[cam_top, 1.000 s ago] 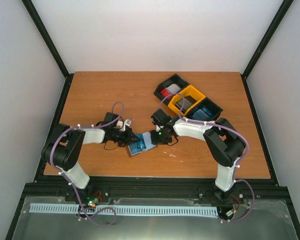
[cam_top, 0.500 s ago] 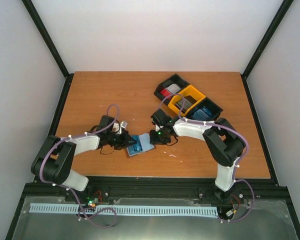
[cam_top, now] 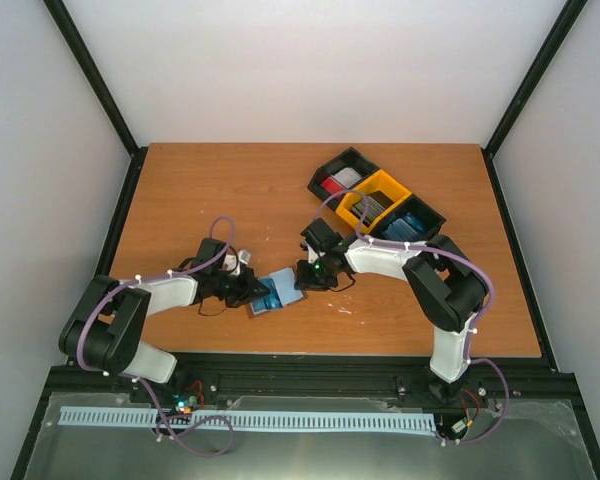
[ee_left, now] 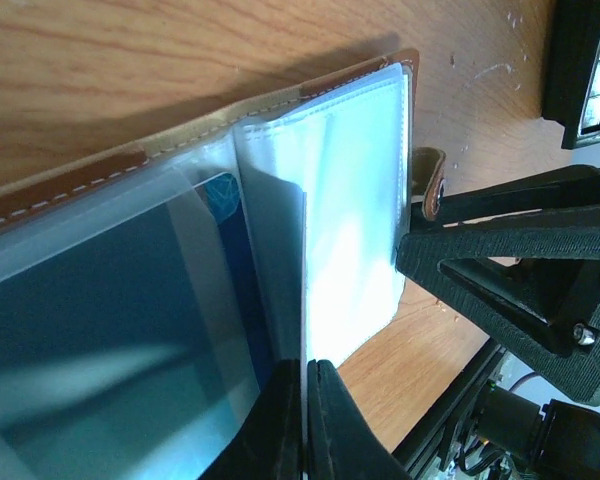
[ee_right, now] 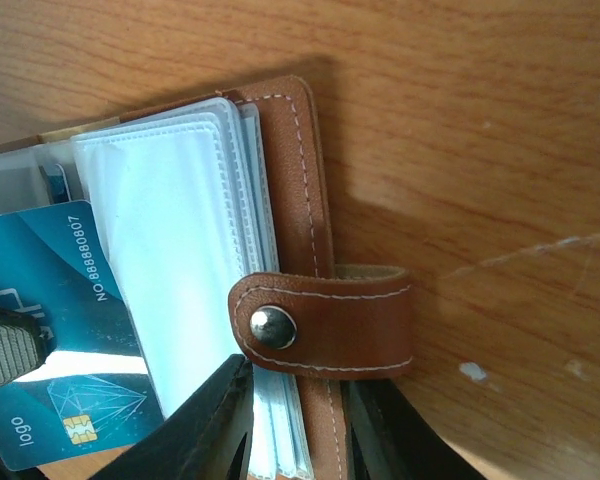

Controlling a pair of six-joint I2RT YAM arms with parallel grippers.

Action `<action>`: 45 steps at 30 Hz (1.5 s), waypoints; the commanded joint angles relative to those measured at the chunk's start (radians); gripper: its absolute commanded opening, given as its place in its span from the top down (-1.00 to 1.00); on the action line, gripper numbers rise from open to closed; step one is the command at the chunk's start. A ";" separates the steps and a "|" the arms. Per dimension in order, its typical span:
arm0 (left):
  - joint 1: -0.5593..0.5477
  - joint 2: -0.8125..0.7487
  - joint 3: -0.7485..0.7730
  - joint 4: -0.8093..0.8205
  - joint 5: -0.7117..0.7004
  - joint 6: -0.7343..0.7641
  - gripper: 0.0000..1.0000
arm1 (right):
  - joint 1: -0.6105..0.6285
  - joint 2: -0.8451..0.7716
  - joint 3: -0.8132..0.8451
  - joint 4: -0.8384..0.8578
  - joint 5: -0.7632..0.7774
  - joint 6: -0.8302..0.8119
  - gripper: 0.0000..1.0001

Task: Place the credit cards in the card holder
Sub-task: Insert the credit card into the card holder.

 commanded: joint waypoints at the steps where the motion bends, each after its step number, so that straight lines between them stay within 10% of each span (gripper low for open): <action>1: 0.002 -0.023 -0.008 -0.007 -0.024 0.004 0.99 | 0.014 0.064 -0.037 -0.061 0.003 0.003 0.46; 18: 0.081 -0.094 0.055 -0.164 -0.075 0.137 0.99 | 0.014 0.084 -0.025 -0.056 -0.017 -0.029 0.40; 45: 0.101 0.051 0.009 0.052 0.026 0.050 0.99 | 0.023 0.135 -0.003 -0.071 -0.055 -0.050 0.39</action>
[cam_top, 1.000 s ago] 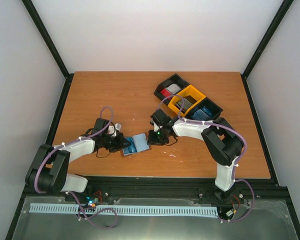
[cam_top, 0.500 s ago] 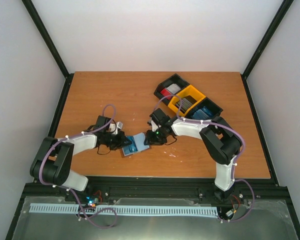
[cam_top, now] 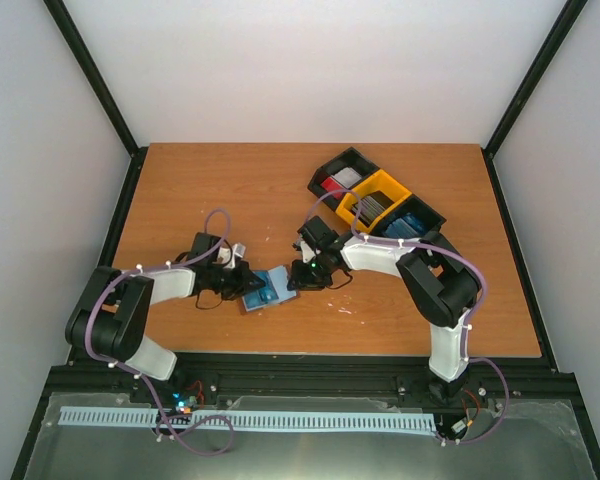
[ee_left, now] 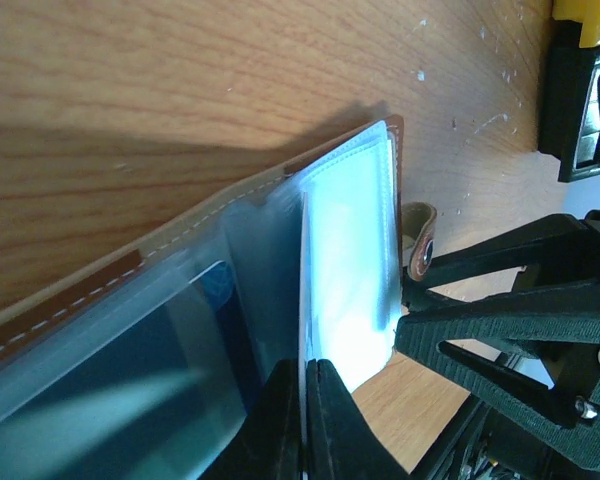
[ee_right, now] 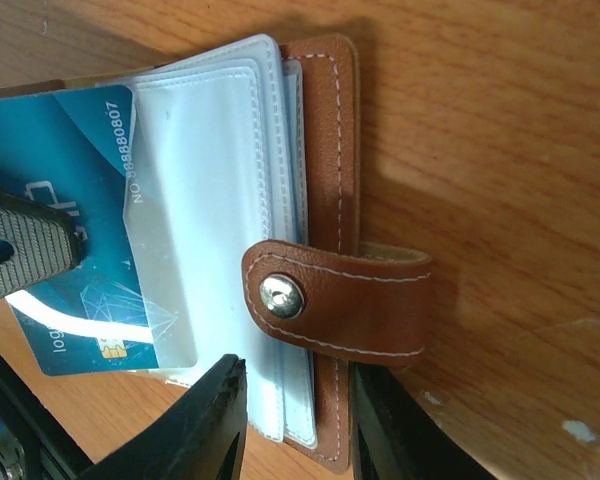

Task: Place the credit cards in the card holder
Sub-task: Insert the credit card into the card holder.

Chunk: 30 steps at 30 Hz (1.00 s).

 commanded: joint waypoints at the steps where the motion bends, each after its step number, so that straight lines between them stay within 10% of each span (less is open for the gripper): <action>1: 0.014 -0.005 -0.048 0.096 0.041 -0.044 0.98 | 0.024 0.083 -0.047 -0.078 0.045 0.008 0.39; 21: 0.014 0.001 -0.152 0.255 0.160 -0.150 0.96 | 0.024 0.114 -0.035 -0.050 0.007 0.030 0.54; 30: 0.014 -0.084 -0.141 0.115 0.101 -0.142 0.37 | 0.025 0.107 -0.035 -0.053 0.036 0.041 0.60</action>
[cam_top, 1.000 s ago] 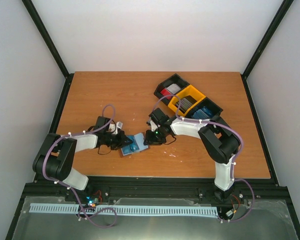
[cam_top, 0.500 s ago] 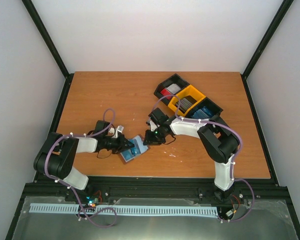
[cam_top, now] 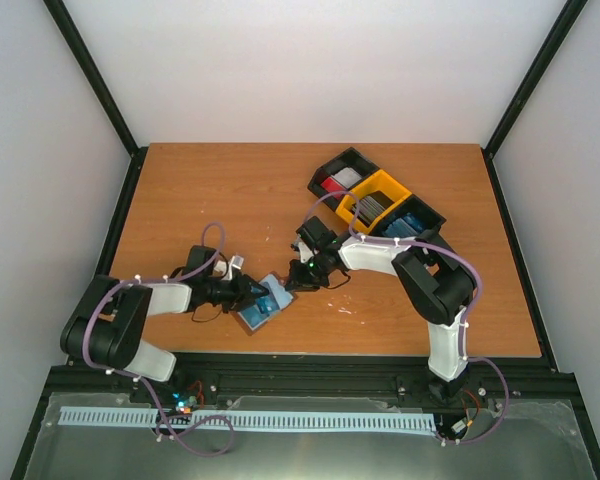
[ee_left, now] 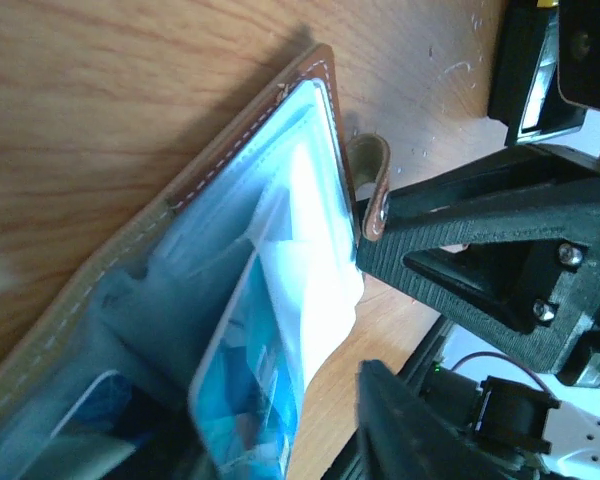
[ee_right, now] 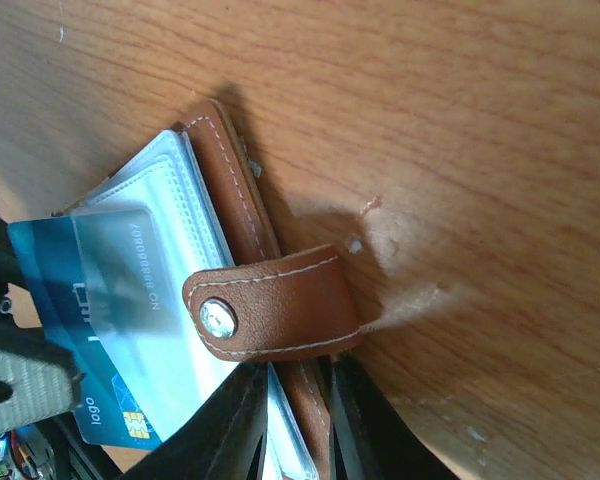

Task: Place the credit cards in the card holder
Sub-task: Insert the credit card into the card holder.

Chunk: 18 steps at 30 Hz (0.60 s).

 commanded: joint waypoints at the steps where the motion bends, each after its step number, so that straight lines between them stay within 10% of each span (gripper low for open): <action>1: 0.007 -0.076 0.033 -0.132 -0.049 0.021 0.29 | 0.024 0.077 -0.044 -0.081 0.080 0.010 0.60; 18: 0.007 -0.126 0.104 -0.500 -0.122 0.031 -0.14 | 0.025 0.080 -0.050 -0.060 0.071 0.010 0.60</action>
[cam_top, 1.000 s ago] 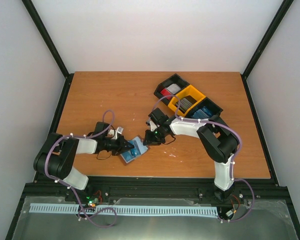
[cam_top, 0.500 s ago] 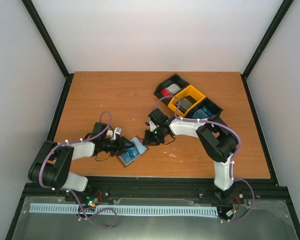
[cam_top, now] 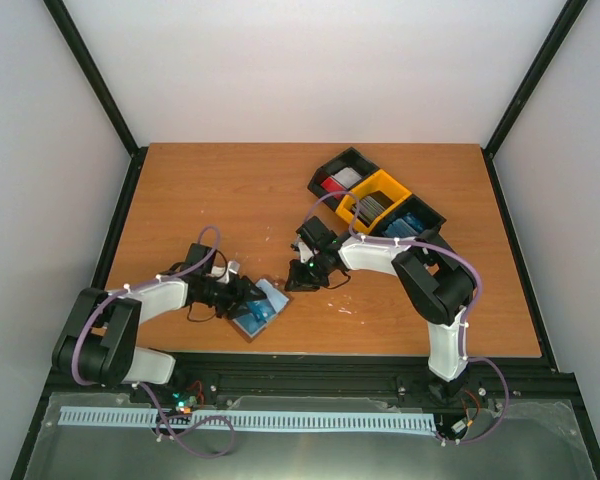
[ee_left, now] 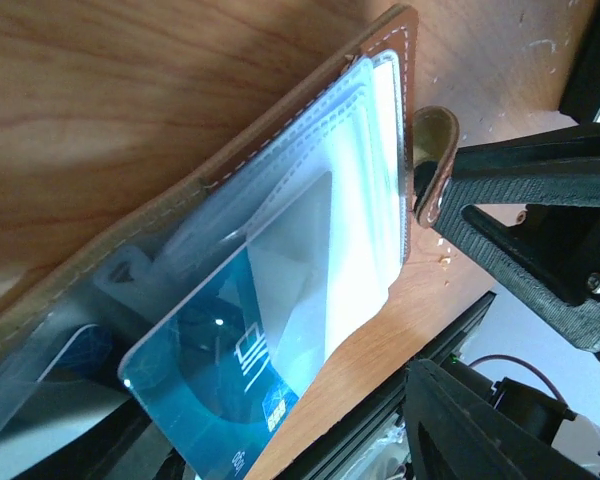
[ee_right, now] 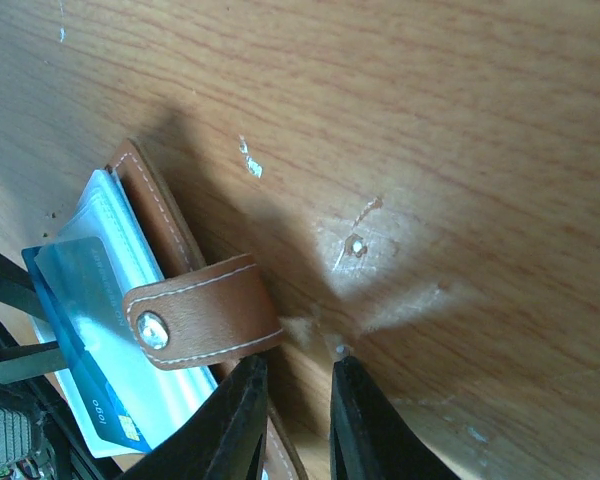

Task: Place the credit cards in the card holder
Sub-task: Insert the credit card into the card holder.

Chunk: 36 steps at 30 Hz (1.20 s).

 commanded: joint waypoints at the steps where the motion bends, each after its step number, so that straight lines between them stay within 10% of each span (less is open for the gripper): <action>1: 0.007 -0.011 0.042 -0.154 -0.061 0.001 -0.16 | 0.025 0.079 -0.050 -0.066 0.071 0.003 0.60; 19: 0.006 -0.107 0.105 -0.359 -0.119 -0.083 -0.41 | 0.041 0.058 -0.075 -0.024 0.038 -0.022 0.54; 30: -0.003 -0.058 0.069 -0.290 -0.121 -0.104 -0.12 | 0.052 0.067 -0.072 -0.014 0.011 -0.034 0.54; 36: -0.019 -0.011 0.076 -0.242 -0.097 -0.101 0.36 | 0.062 0.072 -0.061 -0.019 -0.008 -0.054 0.73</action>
